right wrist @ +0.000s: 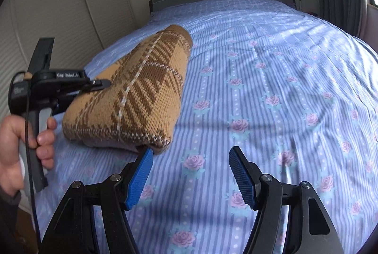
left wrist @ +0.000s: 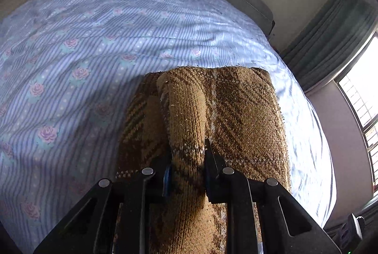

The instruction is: Fold small clothes

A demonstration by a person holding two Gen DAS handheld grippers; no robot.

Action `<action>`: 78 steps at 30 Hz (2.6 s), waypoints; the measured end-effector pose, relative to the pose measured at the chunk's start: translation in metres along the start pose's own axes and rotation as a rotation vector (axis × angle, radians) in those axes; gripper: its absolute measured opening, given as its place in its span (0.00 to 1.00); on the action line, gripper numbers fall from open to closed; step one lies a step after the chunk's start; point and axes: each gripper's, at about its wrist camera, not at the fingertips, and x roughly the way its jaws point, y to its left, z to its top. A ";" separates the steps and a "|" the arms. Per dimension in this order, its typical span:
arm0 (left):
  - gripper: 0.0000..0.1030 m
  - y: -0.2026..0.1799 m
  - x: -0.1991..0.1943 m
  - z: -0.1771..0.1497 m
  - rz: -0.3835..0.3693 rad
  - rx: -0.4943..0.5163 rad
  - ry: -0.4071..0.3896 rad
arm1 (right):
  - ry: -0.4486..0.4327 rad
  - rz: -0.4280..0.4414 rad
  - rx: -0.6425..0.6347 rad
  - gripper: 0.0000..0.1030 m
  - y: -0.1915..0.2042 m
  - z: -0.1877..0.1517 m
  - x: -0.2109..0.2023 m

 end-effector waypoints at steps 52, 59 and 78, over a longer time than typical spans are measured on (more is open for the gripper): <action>0.78 0.041 0.014 -0.016 -0.232 -0.145 0.138 | 0.258 0.370 0.246 0.86 -0.044 0.092 0.082; 0.69 0.040 0.029 -0.018 -0.296 -0.161 0.175 | 0.368 0.510 0.293 0.80 -0.036 0.096 0.121; 0.47 0.022 0.006 -0.018 -0.289 -0.078 0.135 | 0.312 0.559 0.270 0.50 -0.034 0.109 0.103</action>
